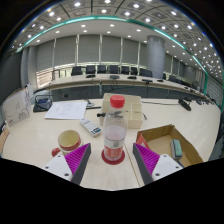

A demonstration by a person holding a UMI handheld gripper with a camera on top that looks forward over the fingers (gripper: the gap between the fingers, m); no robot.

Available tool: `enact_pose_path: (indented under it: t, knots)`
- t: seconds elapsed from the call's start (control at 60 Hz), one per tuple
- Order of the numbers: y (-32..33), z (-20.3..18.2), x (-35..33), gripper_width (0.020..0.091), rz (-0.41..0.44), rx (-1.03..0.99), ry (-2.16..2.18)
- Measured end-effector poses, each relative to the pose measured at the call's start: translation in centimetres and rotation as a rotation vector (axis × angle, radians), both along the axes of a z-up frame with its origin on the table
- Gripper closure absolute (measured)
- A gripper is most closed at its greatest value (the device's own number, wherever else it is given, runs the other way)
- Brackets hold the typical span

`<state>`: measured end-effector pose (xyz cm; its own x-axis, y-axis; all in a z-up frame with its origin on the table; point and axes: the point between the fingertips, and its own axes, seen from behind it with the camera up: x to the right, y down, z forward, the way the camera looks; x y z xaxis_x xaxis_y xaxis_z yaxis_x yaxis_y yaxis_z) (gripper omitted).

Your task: Pour water

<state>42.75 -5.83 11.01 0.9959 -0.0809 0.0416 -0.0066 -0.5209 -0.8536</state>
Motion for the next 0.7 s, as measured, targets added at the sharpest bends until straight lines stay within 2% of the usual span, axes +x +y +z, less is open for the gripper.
enact_pose_path:
  t: [0.067, 0.267, 0.4, 0.55, 0.7]
  knots:
    - [-3.3, 1.8, -1.2, 0.0242, -0.027, -0.032, 0.023]
    - [-13.3, 7.0, -5.6, 0.0243, -0.025, -0.082, 0.052]
    - [-20.0, 9.2, -7.3, 0.0243, -0.02, -0.1, 0.021]
    - [-25.4, 10.2, -8.6, 0.0245, -0.006, -0.117, -0.002]
    - [-28.1, 10.7, -9.7, 0.0244, 0.011, -0.113, 0.001]
